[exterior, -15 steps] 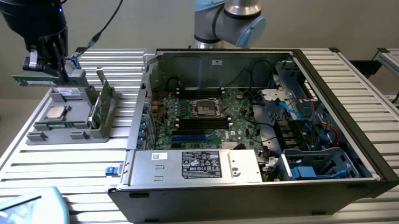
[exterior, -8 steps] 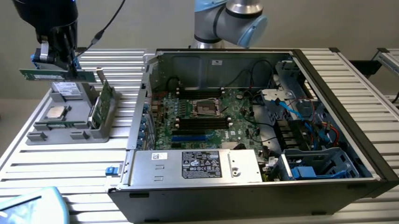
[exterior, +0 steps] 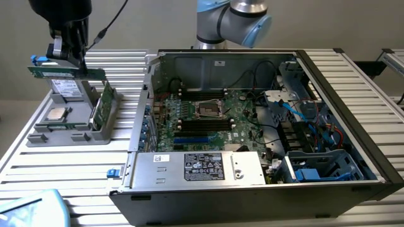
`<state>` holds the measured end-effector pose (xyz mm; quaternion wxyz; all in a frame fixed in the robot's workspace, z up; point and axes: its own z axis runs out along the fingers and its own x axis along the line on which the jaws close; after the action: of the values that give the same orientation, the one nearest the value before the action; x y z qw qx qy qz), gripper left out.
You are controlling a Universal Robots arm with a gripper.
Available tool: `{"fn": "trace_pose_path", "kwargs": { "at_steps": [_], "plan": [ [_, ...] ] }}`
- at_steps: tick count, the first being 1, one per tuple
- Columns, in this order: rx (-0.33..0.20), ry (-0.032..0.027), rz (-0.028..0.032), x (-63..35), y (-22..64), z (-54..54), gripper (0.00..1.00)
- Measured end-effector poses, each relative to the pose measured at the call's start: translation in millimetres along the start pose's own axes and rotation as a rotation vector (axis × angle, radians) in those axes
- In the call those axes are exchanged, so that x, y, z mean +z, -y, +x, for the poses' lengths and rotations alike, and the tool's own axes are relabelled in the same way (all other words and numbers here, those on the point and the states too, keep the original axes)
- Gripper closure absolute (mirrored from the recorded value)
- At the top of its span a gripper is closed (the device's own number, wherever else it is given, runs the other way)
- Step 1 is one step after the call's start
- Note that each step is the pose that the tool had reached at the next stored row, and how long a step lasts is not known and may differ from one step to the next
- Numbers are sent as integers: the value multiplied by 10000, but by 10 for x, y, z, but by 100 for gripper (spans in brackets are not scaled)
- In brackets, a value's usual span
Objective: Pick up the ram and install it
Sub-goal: 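Pick up the ram and move it above insertion slot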
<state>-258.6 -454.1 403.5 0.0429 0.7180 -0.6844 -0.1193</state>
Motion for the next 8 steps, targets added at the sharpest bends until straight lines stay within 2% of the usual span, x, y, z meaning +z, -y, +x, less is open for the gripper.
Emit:
{"fn": "trace_pose_path", "kwargs": {
  "at_steps": [4, 8],
  "plan": [
    [-7, -1, -8, -65, 156, 30, 87],
    [-27, -5, -50, -112, 307, 44, 87]
  ]
}}
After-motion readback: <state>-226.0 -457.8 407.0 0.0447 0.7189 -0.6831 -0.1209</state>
